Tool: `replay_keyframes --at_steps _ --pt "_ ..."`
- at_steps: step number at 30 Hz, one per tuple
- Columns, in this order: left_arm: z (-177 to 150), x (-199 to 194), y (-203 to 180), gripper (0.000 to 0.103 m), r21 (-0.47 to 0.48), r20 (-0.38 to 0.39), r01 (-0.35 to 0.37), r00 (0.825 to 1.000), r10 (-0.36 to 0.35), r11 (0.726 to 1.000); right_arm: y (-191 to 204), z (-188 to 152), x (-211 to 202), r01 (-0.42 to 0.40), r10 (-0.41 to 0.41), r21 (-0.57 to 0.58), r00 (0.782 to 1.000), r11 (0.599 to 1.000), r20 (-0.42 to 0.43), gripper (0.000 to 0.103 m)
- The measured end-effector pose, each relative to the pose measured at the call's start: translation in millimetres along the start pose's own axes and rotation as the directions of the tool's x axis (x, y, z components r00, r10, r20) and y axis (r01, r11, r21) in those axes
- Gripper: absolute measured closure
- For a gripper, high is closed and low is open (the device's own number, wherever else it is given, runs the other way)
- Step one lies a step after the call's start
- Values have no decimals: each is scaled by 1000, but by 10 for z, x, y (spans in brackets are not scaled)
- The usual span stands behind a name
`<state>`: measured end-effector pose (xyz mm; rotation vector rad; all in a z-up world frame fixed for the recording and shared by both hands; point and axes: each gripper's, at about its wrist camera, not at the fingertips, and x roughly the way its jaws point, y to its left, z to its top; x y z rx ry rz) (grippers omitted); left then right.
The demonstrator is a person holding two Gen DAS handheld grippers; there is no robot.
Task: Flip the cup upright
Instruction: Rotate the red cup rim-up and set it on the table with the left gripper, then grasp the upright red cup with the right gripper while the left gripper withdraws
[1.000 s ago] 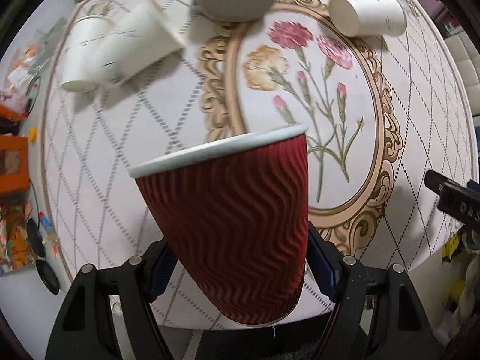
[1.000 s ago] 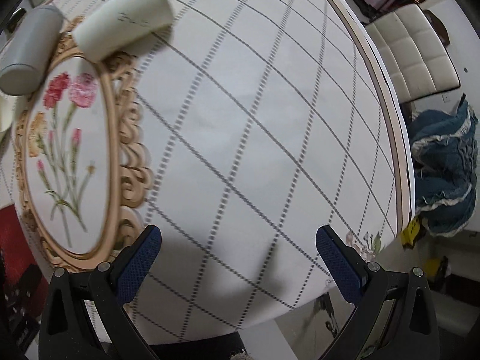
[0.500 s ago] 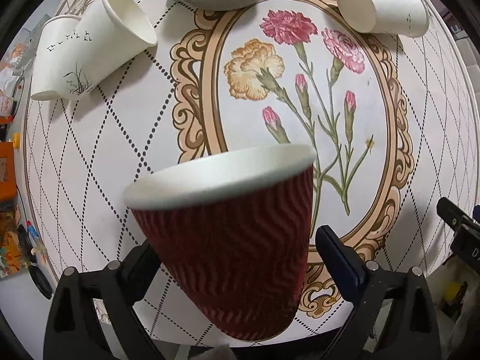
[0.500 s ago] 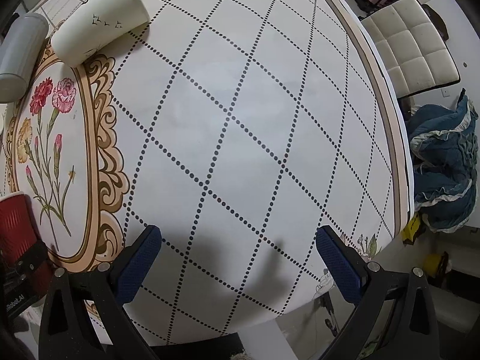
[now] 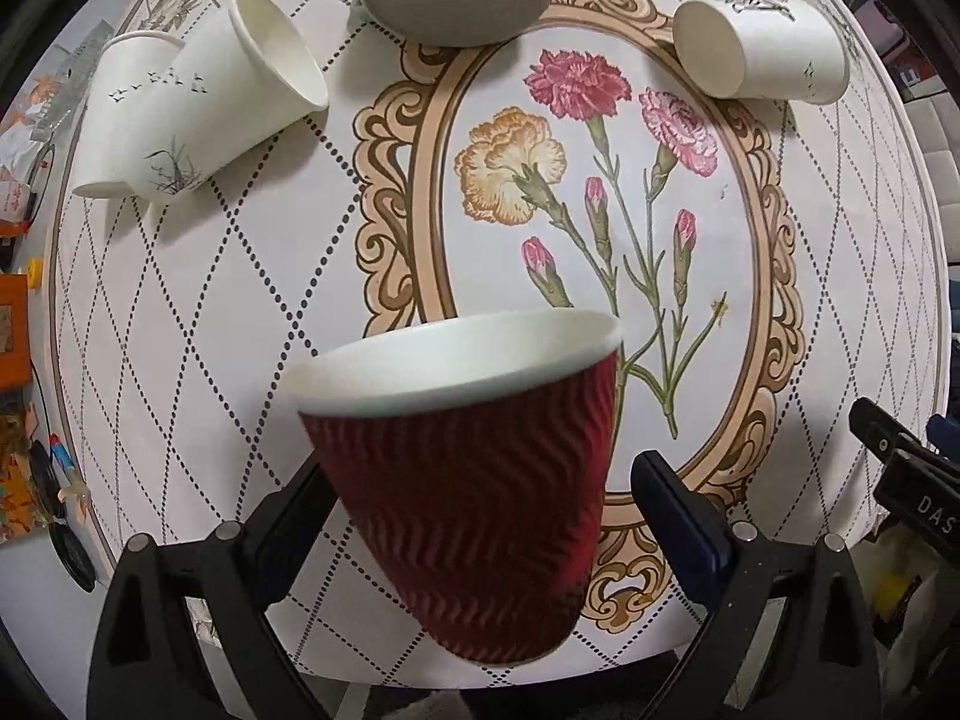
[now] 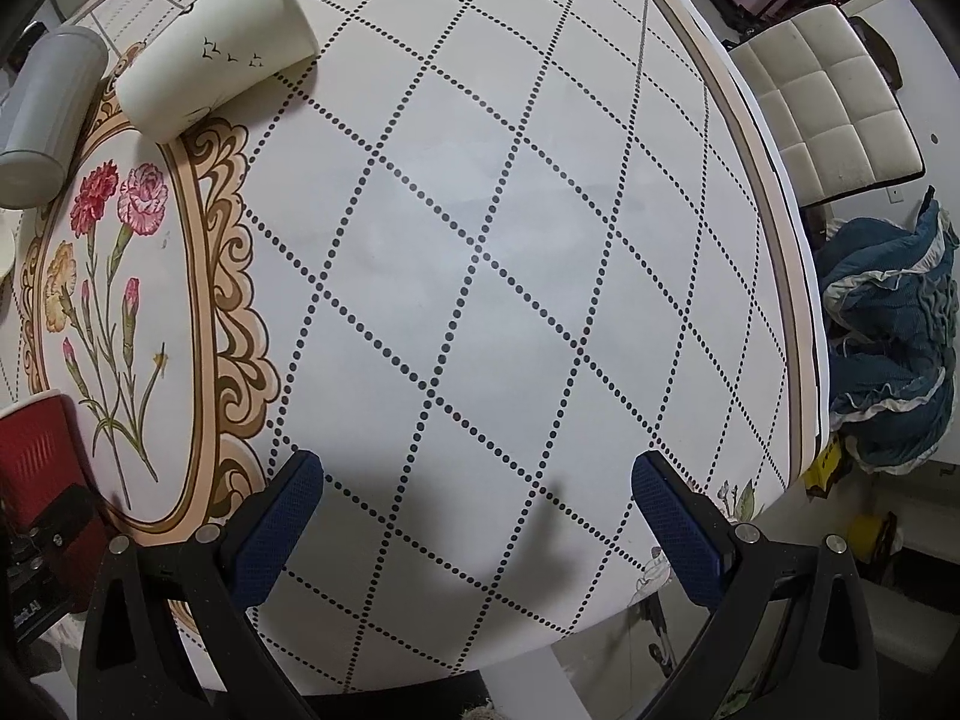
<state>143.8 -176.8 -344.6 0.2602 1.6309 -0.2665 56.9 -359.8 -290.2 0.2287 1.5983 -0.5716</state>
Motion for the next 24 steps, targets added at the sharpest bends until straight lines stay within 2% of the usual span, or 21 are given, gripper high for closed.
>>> replay_keyframes --at_steps 7,14,16,20,22,24 --pt "-170 -456 93 4 -29 45 20 999 -19 999 41 9 -191 -15 15 5 1000 1000 27 0" --pt "-430 -1175 309 4 -69 156 27 988 -16 997 42 -30 -428 -48 47 4 997 999 61 0" --pt "-523 -1347 470 4 -100 190 14 982 5 995 97 -49 -528 -60 60 0 996 998 69 0" --pt "-617 -1320 800 4 -162 242 -58 966 96 985 276 -129 -762 -101 103 -29 991 994 87 0" --pt "-705 -1282 1004 4 -190 242 -95 960 140 977 423 -165 -887 -126 131 -56 987 990 94 0" --pt "-711 -1164 1168 4 -212 225 -110 961 158 971 578 -220 -1001 -144 152 -85 983 986 100 0"
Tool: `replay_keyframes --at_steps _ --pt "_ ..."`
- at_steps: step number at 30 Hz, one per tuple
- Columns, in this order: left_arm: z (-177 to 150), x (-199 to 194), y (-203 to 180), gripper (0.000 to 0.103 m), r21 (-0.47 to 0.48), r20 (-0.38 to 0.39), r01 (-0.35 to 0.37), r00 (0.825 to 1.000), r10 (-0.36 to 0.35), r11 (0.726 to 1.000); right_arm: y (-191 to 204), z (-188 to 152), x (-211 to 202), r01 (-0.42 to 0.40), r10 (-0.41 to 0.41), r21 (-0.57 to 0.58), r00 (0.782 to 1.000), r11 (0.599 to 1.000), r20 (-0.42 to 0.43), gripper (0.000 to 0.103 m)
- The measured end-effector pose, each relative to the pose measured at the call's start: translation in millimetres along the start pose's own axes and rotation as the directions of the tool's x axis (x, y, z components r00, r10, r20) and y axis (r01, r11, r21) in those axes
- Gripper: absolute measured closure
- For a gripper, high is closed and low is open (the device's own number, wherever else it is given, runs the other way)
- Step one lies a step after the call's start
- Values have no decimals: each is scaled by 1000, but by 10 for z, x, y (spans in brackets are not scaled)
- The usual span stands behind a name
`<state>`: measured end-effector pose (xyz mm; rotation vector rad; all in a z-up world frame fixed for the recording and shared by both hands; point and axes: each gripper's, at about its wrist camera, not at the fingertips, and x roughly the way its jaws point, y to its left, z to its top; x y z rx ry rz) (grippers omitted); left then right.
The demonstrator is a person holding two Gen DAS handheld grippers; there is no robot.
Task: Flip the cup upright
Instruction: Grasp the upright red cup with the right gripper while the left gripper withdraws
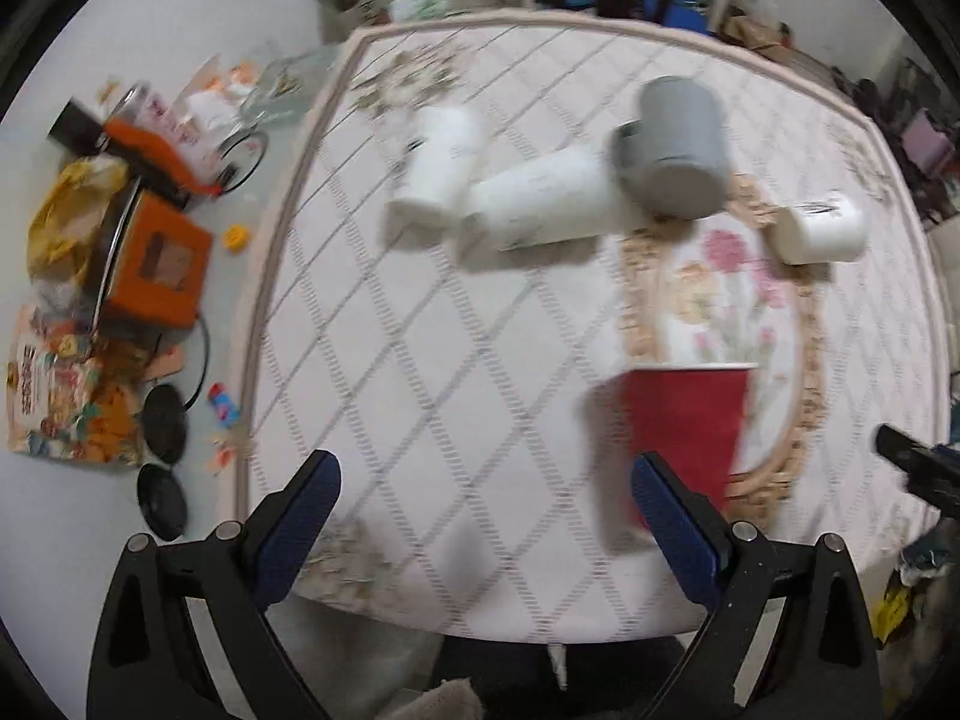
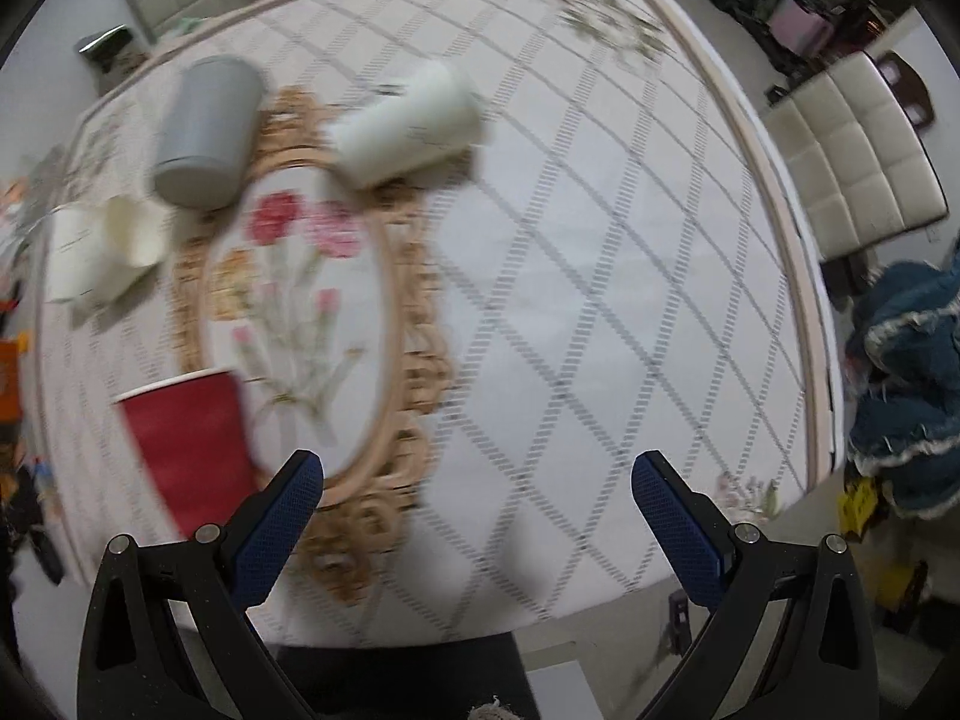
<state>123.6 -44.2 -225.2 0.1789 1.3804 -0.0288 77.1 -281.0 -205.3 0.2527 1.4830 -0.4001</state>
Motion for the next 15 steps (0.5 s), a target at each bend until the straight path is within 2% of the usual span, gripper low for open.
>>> replay_keyframes --at_steps 8,10,11,15 --pt "-168 433 434 4 -42 -38 -67 997 65 997 893 -92 -149 -19 22 -135 1000 991 21 0" --pt "-196 544 501 3 -44 -53 -63 997 61 997 1037 -91 -107 -18 21 -153 1000 988 22 1" --pt "-193 571 536 0 -44 -58 -59 997 56 997 1107 -83 -77 -19 23 -162 1000 987 19 2" --pt "-211 705 649 0 -61 -77 -51 996 46 997 1350 -86 55 -38 35 -185 999 982 -18 9"
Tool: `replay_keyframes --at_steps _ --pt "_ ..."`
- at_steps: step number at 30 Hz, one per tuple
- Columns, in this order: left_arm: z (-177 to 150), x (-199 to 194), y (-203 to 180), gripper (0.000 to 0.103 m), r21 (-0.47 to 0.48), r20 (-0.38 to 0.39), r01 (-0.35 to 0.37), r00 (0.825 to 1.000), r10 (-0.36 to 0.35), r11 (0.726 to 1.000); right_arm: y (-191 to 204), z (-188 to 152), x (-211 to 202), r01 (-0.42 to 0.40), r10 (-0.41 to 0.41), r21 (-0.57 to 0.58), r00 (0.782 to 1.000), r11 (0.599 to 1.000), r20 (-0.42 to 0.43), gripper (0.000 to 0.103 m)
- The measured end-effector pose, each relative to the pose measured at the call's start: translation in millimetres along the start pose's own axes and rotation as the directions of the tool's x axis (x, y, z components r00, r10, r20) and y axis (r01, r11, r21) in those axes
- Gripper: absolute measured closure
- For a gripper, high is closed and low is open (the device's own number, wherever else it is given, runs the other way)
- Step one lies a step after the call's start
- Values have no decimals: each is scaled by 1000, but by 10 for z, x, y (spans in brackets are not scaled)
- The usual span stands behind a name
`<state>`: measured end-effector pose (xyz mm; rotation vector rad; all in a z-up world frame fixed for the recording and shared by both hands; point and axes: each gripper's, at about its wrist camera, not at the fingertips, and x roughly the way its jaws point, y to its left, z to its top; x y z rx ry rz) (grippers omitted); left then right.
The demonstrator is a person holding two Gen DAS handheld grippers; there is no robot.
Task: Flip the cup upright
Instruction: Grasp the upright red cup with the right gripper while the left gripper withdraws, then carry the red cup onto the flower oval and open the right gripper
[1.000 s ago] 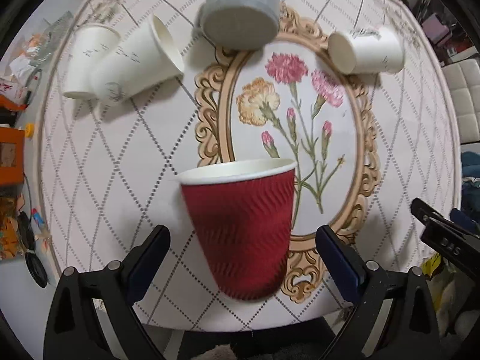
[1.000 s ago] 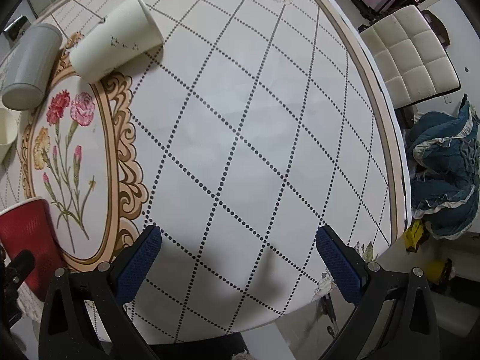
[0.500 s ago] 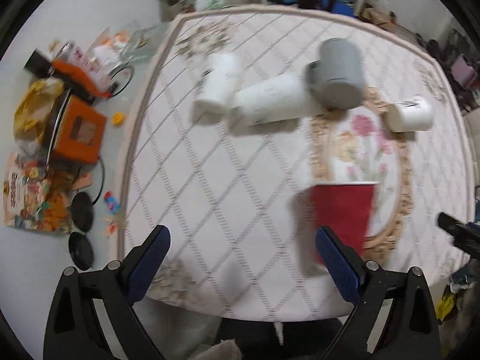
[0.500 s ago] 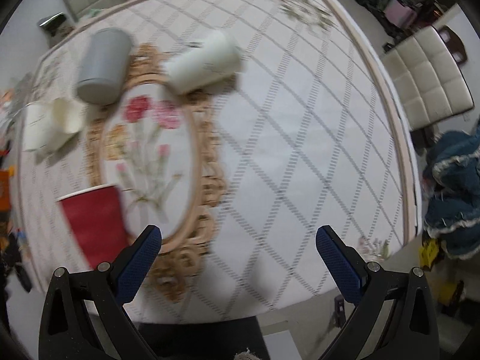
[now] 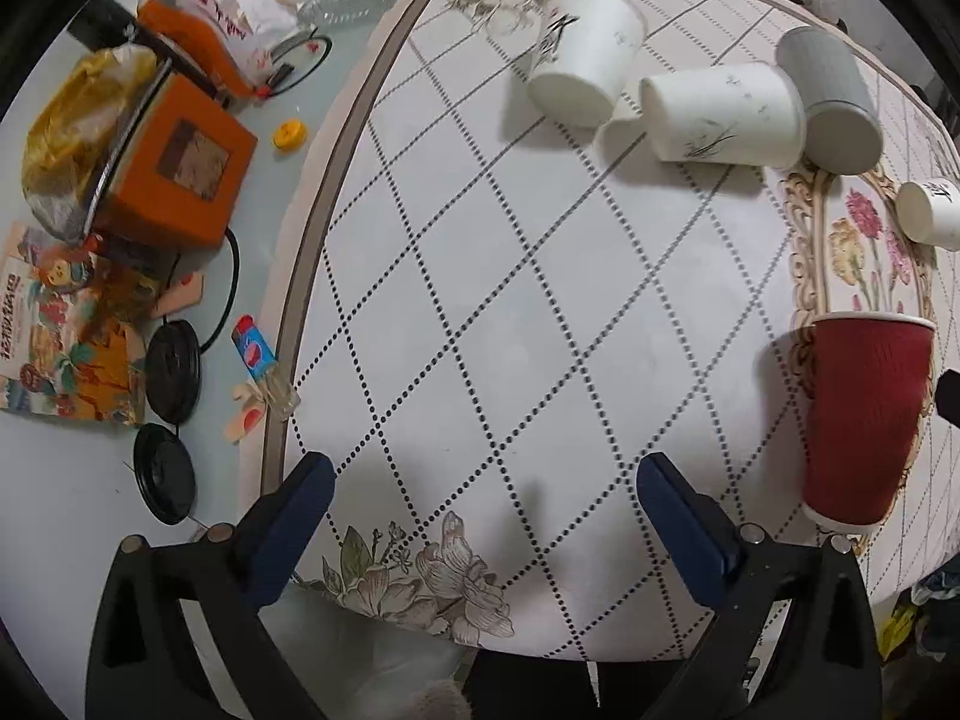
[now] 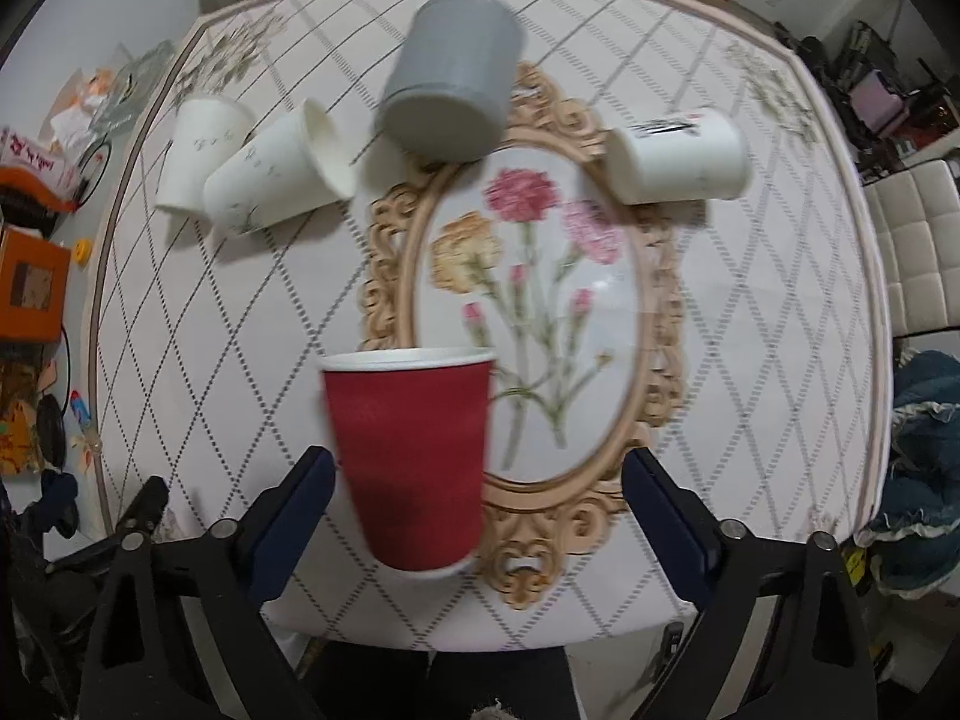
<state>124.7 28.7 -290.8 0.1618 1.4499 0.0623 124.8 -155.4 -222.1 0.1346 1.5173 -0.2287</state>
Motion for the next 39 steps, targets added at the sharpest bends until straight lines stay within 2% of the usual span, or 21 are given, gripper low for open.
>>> replay_keyframes --at_steps 4,8,9,20,24,25,28,30,34,39 --pt "17 54 48 0 -7 -10 1 1000 -1 1000 154 29 211 -11 11 -8 999 1000 -51 15" --pt "30 107 57 0 -5 -25 6 1000 -6 1000 204 55 476 -32 32 1 990 999 -136 30" --pt "30 117 55 0 -1 -28 9 1000 -9 1000 202 54 526 -39 40 9 987 999 -153 31" --pt "54 139 -8 0 20 -63 31 998 -30 999 79 2 503 -71 77 48 990 996 -118 32" --pt "104 203 -74 0 11 -131 68 989 -66 998 -116 -32 330 -110 113 91 993 990 -33 32" --pt "119 216 -95 0 7 -147 59 988 -57 998 -158 -37 284 -121 122 101 992 988 -10 32" --pt "189 241 -184 0 12 -158 67 985 -65 998 -267 -41 140 -133 126 123 990 984 62 32" --pt "250 267 -256 0 21 -163 64 985 -60 998 -333 -35 25 -129 110 131 984 983 143 32" --pt "375 326 -356 0 29 -158 61 986 -56 998 -369 73 -109 -136 92 150 958 979 270 32" --pt "516 421 -442 0 34 -151 47 988 -41 998 -326 202 -19 -122 40 179 913 976 406 32"
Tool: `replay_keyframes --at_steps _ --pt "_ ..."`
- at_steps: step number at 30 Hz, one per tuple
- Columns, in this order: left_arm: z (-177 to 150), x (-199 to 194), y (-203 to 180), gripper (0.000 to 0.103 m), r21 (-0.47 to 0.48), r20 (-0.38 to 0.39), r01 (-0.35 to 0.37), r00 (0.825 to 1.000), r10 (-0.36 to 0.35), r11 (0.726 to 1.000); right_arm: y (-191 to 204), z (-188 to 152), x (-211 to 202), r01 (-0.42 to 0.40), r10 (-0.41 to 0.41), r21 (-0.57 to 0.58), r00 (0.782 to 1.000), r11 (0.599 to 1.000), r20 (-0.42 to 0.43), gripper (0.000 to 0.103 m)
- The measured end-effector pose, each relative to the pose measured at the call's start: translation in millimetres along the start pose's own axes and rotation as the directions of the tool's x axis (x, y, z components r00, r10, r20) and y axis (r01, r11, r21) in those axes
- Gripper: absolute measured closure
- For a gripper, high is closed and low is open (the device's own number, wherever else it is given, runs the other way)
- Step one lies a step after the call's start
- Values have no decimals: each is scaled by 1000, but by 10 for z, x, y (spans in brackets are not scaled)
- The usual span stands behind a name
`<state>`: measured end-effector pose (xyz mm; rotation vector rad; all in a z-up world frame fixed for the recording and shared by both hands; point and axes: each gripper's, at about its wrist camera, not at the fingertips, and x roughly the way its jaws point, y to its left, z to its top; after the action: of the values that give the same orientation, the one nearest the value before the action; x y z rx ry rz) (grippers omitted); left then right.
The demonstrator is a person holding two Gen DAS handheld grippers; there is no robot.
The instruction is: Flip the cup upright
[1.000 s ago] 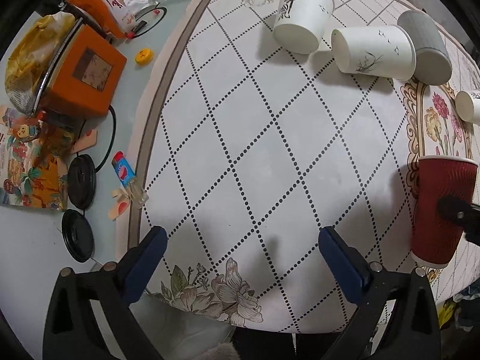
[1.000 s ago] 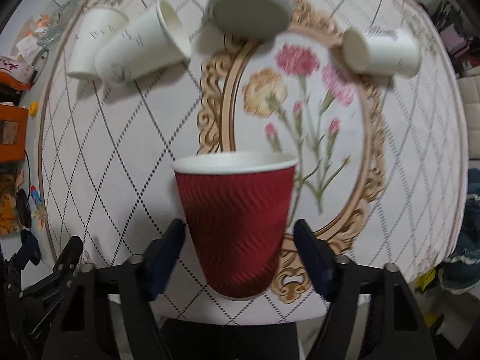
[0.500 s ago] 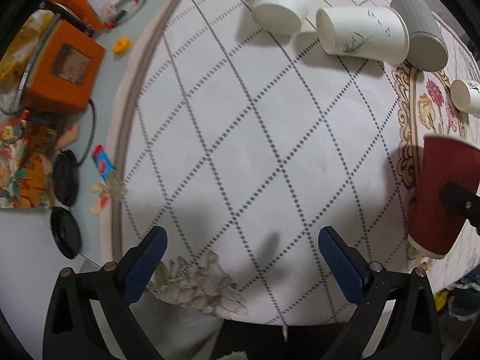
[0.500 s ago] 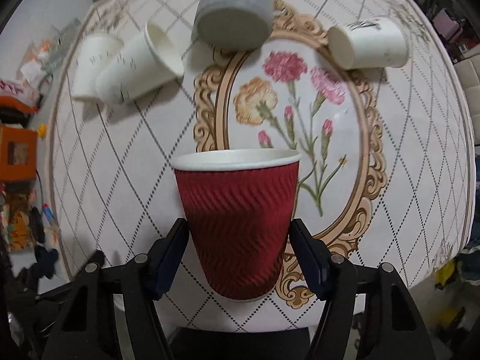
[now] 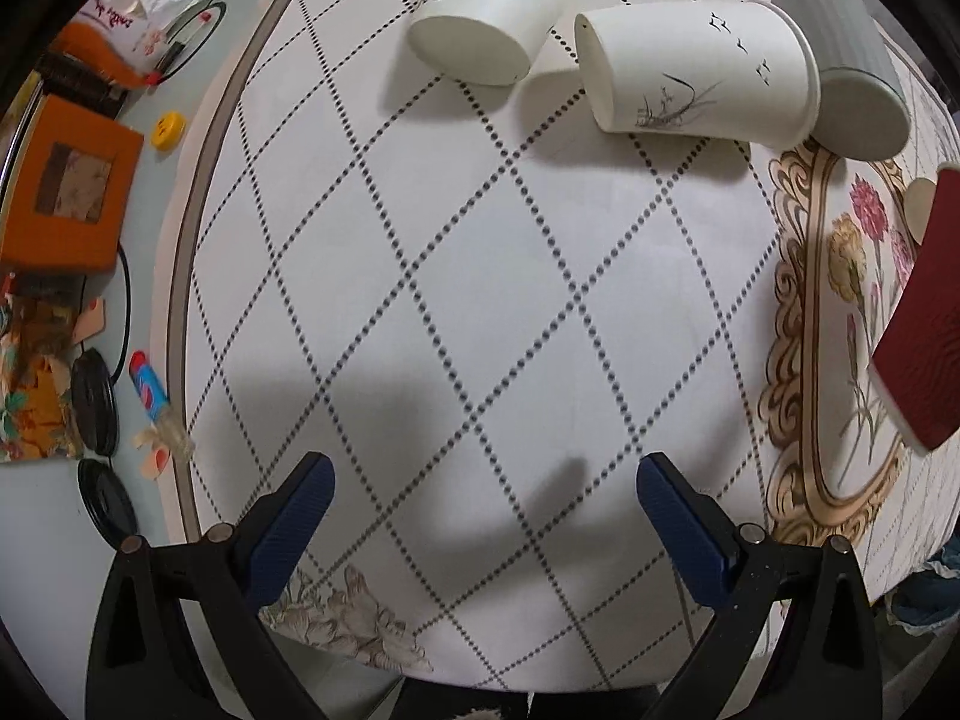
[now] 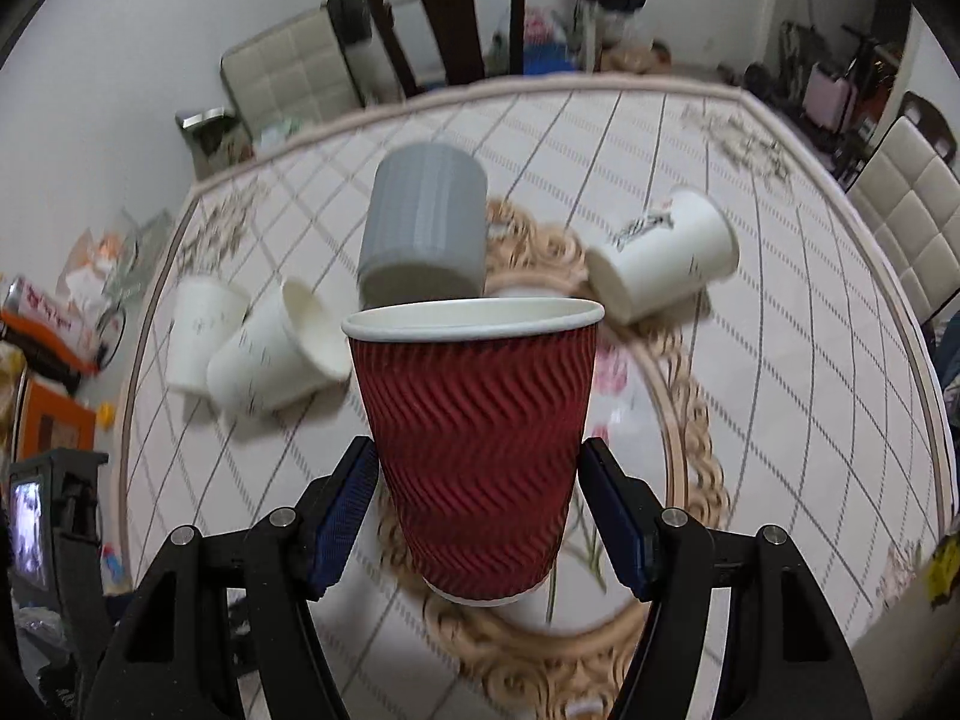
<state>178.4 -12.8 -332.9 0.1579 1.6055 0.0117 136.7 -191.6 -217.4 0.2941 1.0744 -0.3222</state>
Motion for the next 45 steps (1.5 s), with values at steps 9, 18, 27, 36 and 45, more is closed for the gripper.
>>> replay_keyframes --at_steps 9,18,27,36,45 --pt "116 139 -115 0 35 36 -33 999 31 999 -56 -197 208 30 -25 -29 984 999 176 32" --pt "-201 6 -233 0 75 103 -36 994 28 997 -72 -554 52 42 -32 -70 989 997 145 31" --pt "-577 -397 -296 0 97 190 -15 982 -4 995 -209 -754 -211 86 -81 -70 993 994 84 14" --pt "-1127 -1216 -210 0 89 331 8 943 -37 996 -425 -851 -1099 151 -143 -97 986 984 81 0" --pt "-1801 -2199 -165 0 15 515 -6 857 -3 1000 -652 -865 -2422 143 -127 -136 985 980 119 0"
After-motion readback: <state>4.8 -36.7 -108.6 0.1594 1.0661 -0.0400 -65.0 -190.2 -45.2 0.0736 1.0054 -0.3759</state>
